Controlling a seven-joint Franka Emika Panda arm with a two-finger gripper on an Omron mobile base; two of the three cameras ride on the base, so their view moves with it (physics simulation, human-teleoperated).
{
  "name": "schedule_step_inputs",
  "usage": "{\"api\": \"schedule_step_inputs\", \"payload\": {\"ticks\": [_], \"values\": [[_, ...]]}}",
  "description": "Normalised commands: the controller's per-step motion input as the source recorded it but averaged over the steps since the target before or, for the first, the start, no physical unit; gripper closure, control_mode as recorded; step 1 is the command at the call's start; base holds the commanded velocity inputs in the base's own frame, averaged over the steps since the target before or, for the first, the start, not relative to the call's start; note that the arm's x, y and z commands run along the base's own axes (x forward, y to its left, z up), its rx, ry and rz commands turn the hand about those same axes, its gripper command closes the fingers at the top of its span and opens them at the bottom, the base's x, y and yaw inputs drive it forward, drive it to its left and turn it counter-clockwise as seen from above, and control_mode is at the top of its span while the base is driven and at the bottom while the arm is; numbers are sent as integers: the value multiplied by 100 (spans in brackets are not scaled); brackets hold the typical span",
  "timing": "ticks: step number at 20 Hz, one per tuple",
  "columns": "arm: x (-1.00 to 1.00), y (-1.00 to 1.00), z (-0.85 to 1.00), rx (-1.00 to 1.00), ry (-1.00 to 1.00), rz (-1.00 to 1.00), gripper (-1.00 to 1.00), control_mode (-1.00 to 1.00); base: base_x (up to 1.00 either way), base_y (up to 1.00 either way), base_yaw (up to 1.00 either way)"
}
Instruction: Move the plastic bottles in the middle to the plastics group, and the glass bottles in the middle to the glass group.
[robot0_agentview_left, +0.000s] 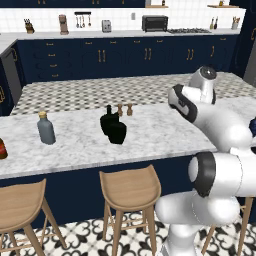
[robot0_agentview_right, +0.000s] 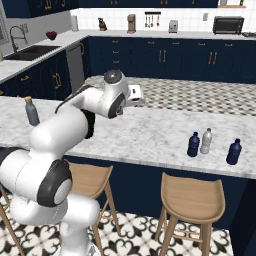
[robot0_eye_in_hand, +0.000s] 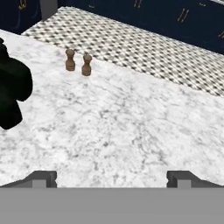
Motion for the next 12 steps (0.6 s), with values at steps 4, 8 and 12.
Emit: {"api": "schedule_step_inputs", "payload": {"ticks": [4,8,12], "values": [[-12,82,2,5,3,0,-100,-100,0,0,0],[4,95,0,8,23,0,-100,-100,0,0,0],[32,87,-1,11,37,-4,-100,-100,0,0,0]]}}
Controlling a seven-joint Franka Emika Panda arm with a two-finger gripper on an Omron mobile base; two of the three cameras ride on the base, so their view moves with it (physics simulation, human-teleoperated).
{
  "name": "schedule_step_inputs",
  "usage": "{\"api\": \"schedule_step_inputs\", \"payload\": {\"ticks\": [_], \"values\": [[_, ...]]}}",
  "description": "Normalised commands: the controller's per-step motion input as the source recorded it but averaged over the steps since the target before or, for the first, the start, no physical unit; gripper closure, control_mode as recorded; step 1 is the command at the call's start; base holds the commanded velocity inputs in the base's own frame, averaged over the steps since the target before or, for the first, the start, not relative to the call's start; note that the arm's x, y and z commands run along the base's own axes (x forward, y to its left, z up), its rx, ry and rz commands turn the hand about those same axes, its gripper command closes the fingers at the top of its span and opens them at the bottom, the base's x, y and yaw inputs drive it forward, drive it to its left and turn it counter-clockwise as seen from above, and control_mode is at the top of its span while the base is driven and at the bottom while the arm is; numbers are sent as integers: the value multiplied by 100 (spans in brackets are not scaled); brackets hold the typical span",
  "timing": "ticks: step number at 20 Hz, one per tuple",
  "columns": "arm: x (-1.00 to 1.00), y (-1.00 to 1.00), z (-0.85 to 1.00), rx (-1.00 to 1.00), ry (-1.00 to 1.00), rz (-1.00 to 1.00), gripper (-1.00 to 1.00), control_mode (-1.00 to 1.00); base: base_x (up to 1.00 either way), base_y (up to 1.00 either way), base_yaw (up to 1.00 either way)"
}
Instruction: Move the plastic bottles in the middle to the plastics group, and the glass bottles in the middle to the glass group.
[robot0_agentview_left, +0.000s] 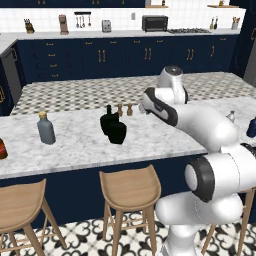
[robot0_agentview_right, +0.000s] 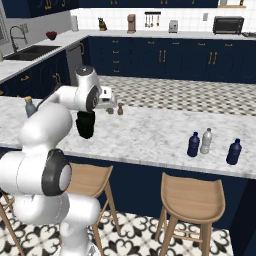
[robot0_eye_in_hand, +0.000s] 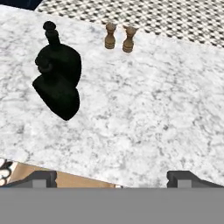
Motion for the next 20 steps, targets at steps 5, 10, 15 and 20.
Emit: {"api": "schedule_step_inputs", "payload": {"ticks": [5,10,15,20], "values": [[32,76,-3,7,11,-4,-100,-100,0,0,0],[23,52,-23,8,1,-8,-100,-100,0,0,0],[21,37,-16,3,1,-16,-100,-100,0,0,0],[6,19,-20,0,0,-14,-100,-100,0,0,0]]}}
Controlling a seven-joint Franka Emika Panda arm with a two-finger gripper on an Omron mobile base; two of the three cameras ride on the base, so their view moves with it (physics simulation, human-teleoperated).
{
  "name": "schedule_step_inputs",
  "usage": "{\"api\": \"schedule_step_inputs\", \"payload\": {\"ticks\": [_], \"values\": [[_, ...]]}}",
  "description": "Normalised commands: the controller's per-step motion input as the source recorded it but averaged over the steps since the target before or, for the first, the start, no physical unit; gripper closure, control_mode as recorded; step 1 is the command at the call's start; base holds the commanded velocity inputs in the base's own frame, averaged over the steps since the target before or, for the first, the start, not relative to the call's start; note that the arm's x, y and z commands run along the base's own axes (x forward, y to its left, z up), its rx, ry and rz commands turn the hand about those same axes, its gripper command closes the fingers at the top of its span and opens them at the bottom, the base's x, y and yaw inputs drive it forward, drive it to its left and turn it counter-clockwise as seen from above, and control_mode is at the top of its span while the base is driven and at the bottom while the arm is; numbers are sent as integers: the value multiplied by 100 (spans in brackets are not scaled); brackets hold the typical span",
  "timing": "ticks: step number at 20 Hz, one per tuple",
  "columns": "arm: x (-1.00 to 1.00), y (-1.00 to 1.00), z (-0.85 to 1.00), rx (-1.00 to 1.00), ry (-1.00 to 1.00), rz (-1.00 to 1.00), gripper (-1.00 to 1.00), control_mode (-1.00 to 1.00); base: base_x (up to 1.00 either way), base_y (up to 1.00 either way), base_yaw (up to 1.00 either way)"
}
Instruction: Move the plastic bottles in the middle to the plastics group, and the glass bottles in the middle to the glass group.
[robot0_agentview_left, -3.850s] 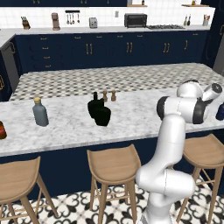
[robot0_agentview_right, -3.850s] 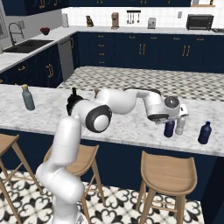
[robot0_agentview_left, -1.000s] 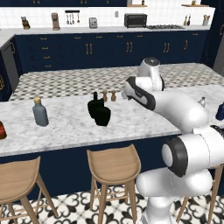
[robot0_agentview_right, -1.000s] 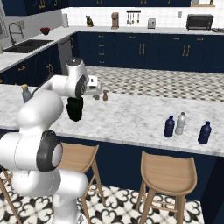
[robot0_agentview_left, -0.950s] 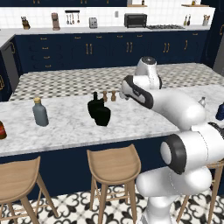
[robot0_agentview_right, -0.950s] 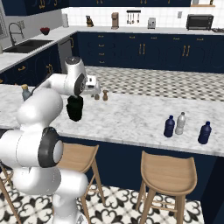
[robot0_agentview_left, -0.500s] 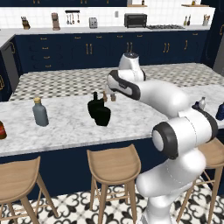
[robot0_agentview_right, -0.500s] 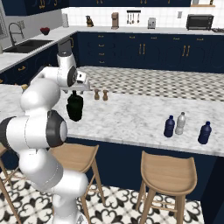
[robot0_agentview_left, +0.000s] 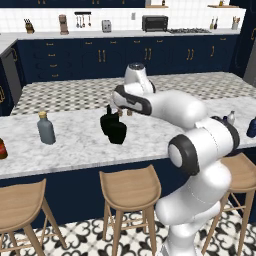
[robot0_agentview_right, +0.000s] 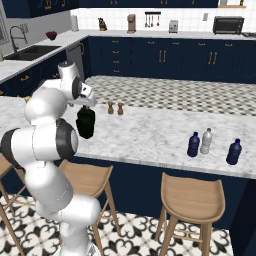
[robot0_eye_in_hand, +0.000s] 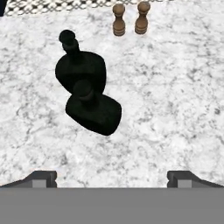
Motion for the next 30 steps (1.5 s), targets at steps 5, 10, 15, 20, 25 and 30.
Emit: {"api": "schedule_step_inputs", "payload": {"ticks": [5,10,15,20,25,30], "values": [[3,17,-36,0,0,-2,-100,-100,0,0,0],[24,6,-34,0,0,0,-100,-100,0,0,0],[47,2,-22,0,0,0,-100,-100,0,0,0],[46,7,-24,0,0,0,-100,-100,0,0,0],[28,19,-20,0,0,0,-100,-100,0,0,0],[25,9,-20,-1,0,0,-100,-100,0,0,0]]}}
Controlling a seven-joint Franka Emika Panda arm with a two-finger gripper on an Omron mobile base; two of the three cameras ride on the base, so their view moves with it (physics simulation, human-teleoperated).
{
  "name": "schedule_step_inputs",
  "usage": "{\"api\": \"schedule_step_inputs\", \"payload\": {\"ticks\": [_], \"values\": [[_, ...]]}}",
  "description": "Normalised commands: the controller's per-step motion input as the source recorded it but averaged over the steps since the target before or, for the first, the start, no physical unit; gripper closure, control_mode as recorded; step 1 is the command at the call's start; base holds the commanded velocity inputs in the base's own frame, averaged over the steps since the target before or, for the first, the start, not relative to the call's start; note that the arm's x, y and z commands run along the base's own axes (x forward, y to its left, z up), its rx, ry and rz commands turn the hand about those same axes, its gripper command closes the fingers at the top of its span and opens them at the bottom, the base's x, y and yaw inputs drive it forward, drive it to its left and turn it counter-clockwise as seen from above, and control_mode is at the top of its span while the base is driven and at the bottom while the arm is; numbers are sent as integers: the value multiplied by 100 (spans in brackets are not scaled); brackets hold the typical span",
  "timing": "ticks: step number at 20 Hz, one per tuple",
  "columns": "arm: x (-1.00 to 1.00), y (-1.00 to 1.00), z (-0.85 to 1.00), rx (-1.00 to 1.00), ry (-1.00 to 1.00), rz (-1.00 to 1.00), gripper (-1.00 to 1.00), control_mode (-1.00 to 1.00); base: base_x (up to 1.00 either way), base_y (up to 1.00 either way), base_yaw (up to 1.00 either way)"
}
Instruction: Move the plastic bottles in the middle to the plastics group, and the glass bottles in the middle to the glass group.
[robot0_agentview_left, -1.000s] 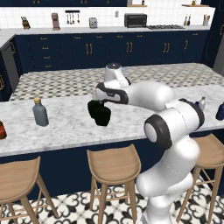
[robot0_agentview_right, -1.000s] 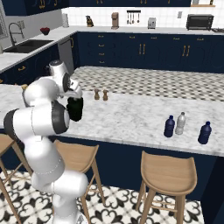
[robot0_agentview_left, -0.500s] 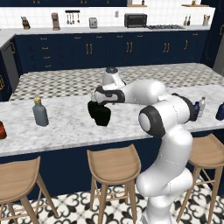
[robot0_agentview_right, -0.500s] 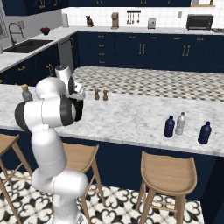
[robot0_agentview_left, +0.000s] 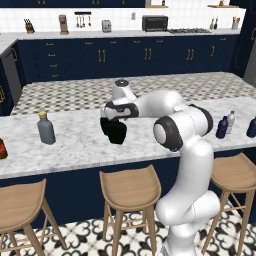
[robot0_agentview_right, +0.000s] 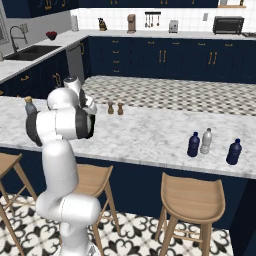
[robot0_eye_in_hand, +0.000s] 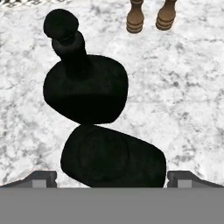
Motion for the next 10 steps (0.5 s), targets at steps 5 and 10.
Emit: {"api": "schedule_step_inputs", "payload": {"ticks": [5,10], "values": [[20,0,-14,-3,0,0,-100,-100,0,0,0],[6,-5,-11,-4,0,0,-100,-100,0,0,0]]}}
